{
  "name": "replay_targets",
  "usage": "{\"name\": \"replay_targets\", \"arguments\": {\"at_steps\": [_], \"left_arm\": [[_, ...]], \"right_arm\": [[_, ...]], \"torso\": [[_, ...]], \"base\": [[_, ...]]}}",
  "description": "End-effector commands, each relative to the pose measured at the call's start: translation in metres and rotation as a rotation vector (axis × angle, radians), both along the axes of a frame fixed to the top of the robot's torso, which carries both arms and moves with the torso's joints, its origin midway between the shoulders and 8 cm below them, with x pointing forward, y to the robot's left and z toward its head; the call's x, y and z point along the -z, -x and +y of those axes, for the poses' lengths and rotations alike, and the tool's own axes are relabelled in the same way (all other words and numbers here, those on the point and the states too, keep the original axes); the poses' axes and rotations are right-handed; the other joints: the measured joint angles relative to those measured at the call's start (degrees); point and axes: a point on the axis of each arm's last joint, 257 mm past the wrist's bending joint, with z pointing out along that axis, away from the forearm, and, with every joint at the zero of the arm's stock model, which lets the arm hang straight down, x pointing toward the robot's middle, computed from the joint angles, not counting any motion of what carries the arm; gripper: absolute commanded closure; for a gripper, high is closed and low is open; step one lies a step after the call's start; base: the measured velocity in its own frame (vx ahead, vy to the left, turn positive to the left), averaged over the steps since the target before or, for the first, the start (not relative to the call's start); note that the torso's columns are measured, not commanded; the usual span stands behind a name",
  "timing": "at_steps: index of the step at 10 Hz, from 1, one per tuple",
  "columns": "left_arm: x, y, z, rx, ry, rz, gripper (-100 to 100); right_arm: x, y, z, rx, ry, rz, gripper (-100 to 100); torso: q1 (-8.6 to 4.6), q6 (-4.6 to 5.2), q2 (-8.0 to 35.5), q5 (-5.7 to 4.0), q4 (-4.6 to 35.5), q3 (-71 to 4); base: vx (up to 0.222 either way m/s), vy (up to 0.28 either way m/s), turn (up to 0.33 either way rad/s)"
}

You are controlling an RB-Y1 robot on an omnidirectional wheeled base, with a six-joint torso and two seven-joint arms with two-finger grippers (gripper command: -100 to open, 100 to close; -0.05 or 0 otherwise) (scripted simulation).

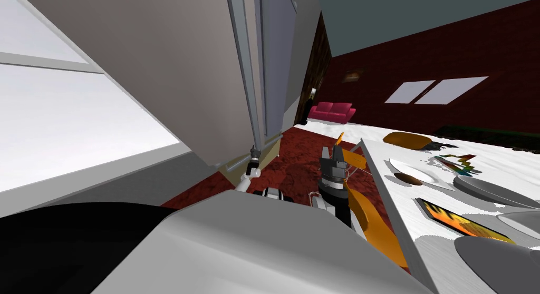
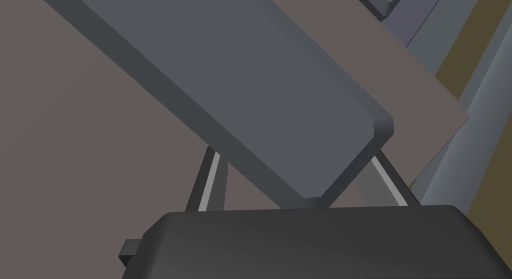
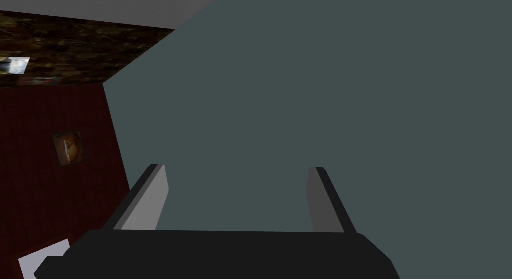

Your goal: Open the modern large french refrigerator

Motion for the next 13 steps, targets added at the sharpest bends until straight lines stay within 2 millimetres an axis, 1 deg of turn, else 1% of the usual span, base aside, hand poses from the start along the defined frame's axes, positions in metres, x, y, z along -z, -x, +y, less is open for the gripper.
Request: {"name": "replay_targets", "arguments": {"at_steps": [1, 2, 3, 4, 5, 7, 9, 10, 11, 12, 13], "left_arm": [[-0.01, -0.017, -0.017, 0.038, -0.012, -0.016, 100], [-0.009, -0.021, -0.019, 0.042, -0.016, -0.011, 100], [-0.009, -0.029, -0.032, 0.074, -0.025, -0.008, 100], [-0.014, -0.036, -0.038, 0.082, -0.031, -0.011, 100], [-0.013, -0.042, -0.049, 0.11, -0.043, -0.005, 100], [-0.021, -0.051, -0.055, 0.12, -0.051, -0.013, 100], [-0.021, -0.051, -0.055, 0.12, -0.051, -0.013, 100], [-0.007, -0.048, -0.056, 0.124, -0.05, 0.019, 100], [-0.006, -0.039, -0.066, 0.126, -0.061, 0.014, 100], [0.003, -0.029, -0.073, 0.13, -0.054, 0.027, 100], [-0.007, -0.03, -0.076, 0.13, -0.069, 0.007, 100]], "right_arm": [[0.0, 0.0, 0.0, 0.0, 0.0, 0.0, 0], [0.0, 0.0, 0.0, 0.0, 0.0, 0.0, 0], [0.0, 0.0, 0.0, 0.0, 0.0, 0.0, 0], [0.0, 0.0, 0.0, 0.0, 0.0, 0.0, 0], [0.0, 0.0, 0.0, 0.0, 0.0, 0.0, 0], [0.0, 0.0, 0.0, 0.0, 0.0, 0.0, 0], [0.0, 0.0, 0.0, 0.0, 0.0, 0.0, 0], [0.0, 0.0, 0.0, 0.0, 0.0, 0.0, 0], [0.0, 0.0, 0.0, 0.0, 0.0, 0.0, 0], [0.0, 0.0, 0.0, 0.0, 0.0, 0.0, 0], [0.0, 0.0, 0.0, 0.0, 0.0, 0.0, 0]], "torso": [[0.03, 0.05, 0.2, 0.01, 0.0, 0.1], [0.05, 0.06, 0.3, 0.03, 0.0, 0.1], [-0.02, 0.09, 0.2, 0.01, 0.0, 0.1], [-0.02, 0.16, 0.3, 0.02, 0.0, 0.2], [-0.05, 0.2, 0.5, 0.04, 0.1, 0.3], [0.01, 0.05, 0.5, 0.03, 0.2, 0.3], [-0.08, 0.0, 0.2, -0.05, 0.3, 0.1], [-0.07, 0.09, 0.2, -0.04, 0.3, 0.1], [-0.04, 0.15, 0.3, 0.03, 0.1, 0.2], [0.08, 0.49, 0.3, 0.13, 0.0, 0.2], [0.15, 0.62, 0.3, 0.24, -0.2, 0.2]], "base": [[-0.117, 0.036, 0.021], [-0.054, 0.018, -0.001], [-0.101, 0.034, 0.066], [-0.132, 0.049, 0.029], [-0.182, 0.072, 0.033], [-0.118, 0.038, -0.01], [-0.014, -0.009, 0.015], [0.011, -0.003, 0.0], [0.004, 0.097, -0.205], [-0.04, 0.235, -0.354], [-0.081, 0.205, -0.205]]}}
